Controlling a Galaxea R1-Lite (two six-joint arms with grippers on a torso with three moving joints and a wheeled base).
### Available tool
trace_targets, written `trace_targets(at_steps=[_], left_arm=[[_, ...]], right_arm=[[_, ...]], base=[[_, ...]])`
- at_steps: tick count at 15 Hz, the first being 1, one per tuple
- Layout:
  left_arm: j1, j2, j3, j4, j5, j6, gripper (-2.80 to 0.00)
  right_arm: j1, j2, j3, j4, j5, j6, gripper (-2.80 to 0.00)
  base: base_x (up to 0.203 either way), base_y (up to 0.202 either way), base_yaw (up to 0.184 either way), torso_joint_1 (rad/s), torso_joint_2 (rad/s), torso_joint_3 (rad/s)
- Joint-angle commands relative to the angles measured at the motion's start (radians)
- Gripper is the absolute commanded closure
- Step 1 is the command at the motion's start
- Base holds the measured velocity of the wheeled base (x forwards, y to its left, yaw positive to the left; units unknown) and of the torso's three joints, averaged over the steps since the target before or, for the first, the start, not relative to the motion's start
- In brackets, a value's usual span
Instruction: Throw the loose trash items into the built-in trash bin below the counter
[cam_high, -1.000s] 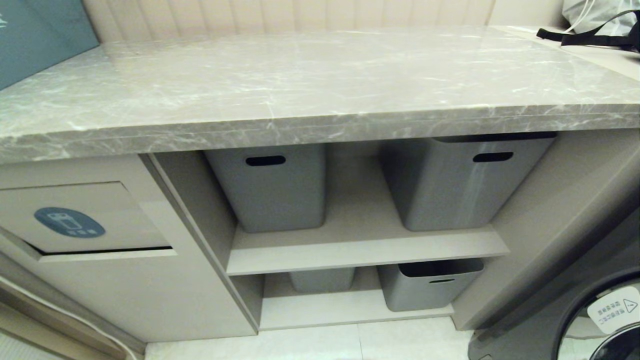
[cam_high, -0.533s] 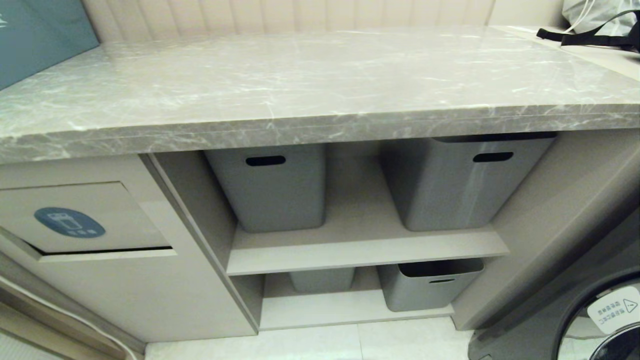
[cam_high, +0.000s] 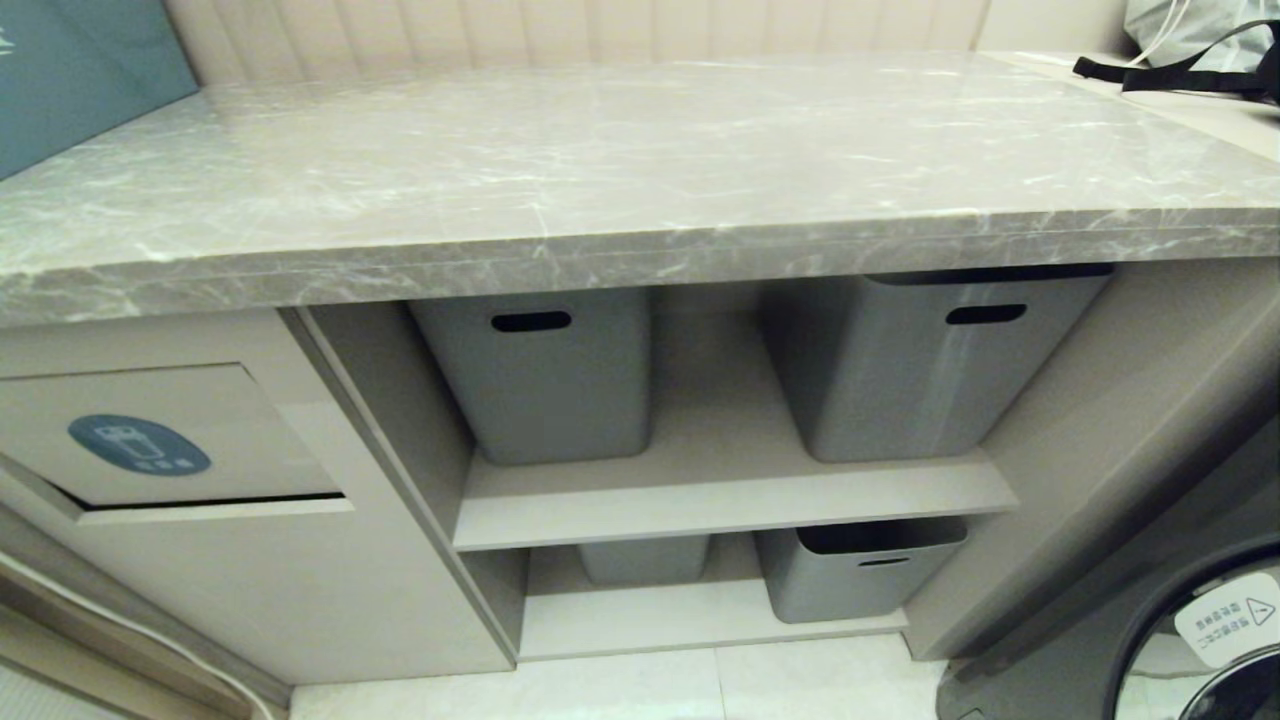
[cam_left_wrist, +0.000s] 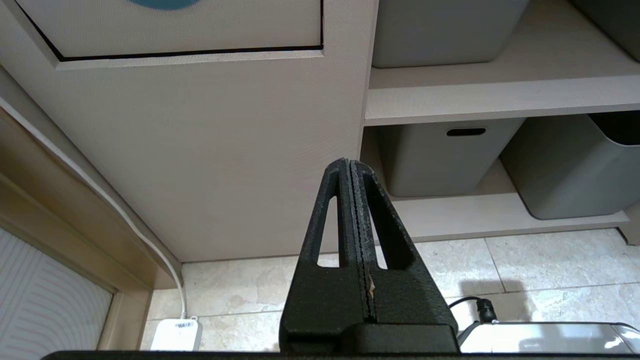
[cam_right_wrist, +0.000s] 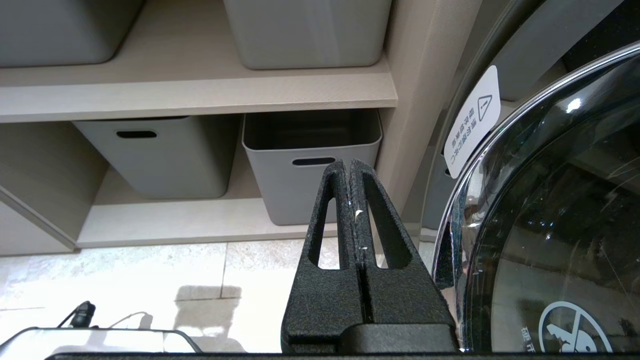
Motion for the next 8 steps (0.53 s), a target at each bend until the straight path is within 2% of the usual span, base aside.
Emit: trace_targets(at_steps=[1, 8], left_arm=[[-0.001, 0.0, 0.002, 0.0, 0.0, 0.0, 0.0], [-0.001, 0.0, 0.002, 0.0, 0.0, -0.001, 0.0]], right_arm=[[0.0, 0.0, 0.0, 0.0, 0.0, -0.005, 0.0], [0.001, 0.0, 0.0, 0.0, 0.0, -0.001, 0.0]], base=[[0.0, 0.0, 0.0, 0.0, 0.0, 0.0], [0.0, 0.0, 0.0, 0.0, 0.0, 0.0]])
